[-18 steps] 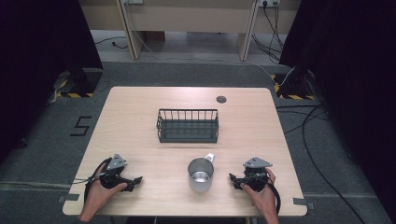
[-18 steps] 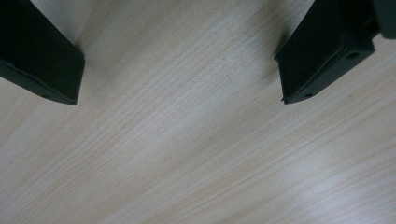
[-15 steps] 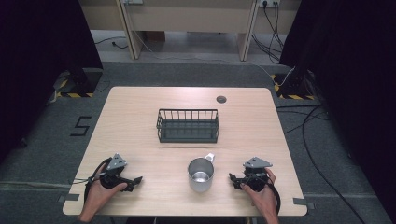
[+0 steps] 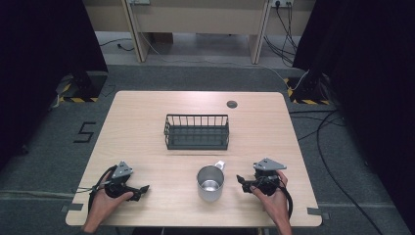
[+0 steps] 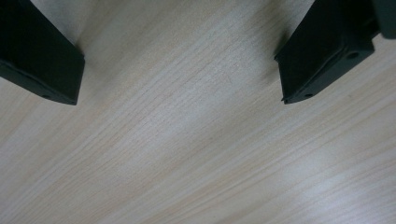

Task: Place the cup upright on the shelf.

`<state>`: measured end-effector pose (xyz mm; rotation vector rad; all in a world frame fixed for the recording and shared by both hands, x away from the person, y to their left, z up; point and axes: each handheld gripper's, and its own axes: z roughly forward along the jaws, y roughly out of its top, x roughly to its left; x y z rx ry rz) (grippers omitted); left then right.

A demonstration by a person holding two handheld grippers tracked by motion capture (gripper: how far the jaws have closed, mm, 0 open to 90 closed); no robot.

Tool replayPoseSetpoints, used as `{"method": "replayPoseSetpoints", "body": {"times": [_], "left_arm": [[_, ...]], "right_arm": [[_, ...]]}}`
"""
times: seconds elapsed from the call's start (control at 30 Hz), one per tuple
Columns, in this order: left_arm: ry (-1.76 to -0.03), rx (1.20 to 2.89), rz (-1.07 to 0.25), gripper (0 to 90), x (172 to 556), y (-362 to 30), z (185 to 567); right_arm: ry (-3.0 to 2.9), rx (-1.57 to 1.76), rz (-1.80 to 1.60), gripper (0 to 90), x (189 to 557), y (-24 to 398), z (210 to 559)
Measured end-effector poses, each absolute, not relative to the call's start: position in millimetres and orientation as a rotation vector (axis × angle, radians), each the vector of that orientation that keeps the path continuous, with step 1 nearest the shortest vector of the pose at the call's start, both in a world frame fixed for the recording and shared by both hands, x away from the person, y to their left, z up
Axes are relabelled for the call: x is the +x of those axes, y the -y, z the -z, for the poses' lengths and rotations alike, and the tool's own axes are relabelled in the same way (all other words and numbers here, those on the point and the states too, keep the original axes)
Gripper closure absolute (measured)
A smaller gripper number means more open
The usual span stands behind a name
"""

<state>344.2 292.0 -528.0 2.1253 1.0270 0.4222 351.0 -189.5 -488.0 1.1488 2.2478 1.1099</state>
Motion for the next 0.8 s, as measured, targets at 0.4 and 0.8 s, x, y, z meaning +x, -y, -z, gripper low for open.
{"method": "replayPoseSetpoints", "body": {"times": [0.4, 0.8], "left_arm": [[-1.028, 2.125, -0.423, 0.0, 344, -292, 528], [-1.027, 2.125, -0.422, 0.0, 344, -292, 528]], "right_arm": [[-2.197, 1.077, -1.223, 15.7, 331, 177, 468], [-2.257, 0.855, -1.453, 15.0, 301, 168, 455]]}}
